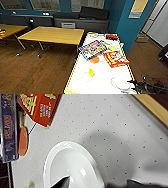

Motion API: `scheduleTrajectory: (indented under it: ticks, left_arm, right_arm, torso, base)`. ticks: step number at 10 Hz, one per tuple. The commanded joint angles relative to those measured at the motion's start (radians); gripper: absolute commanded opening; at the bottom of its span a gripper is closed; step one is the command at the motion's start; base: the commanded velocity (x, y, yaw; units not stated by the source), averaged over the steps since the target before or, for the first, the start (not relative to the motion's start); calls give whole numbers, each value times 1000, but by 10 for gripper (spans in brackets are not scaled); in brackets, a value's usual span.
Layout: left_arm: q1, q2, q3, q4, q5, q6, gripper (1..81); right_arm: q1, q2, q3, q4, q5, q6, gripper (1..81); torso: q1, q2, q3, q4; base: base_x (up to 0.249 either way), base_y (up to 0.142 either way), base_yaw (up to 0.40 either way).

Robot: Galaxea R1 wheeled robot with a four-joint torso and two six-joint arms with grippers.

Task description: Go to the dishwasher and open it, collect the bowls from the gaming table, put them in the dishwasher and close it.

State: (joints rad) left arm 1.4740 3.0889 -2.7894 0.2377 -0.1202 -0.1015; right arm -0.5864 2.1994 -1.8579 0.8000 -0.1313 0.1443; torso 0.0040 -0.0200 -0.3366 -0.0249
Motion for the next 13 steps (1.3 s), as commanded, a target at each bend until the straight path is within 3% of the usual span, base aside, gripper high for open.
scheduleTrajectory:
  ticks: [1, 9, 10, 13]
  left_arm:
    - [-4, 2, -1, -9, 62, 3, 811]
    - [-4, -5, -1, -24, 63, 3, 811]
    - [-4, -5, -1, -24, 63, 3, 811]
    - [-4, -5, 2, -24, 63, 3, 811]
  right_arm:
    - [122, -7, -38, 15, -50, 24, 811]
    - [121, 137, -171, 15, -53, 51, 811]
    - [113, 142, -178, 15, -54, 52, 10]
    - [118, 61, -113, 18, -67, 71, 10]
  torso:
    - [0, 0, 0, 0]
    - [0, 0, 0, 0]
    - [0, 0, 0, 0]
    - [0, 0, 0, 0]
  base:
    - [0, 0, 0]
    - [0, 0, 0]
    - [0, 0, 0]
    - [0, 0, 0]
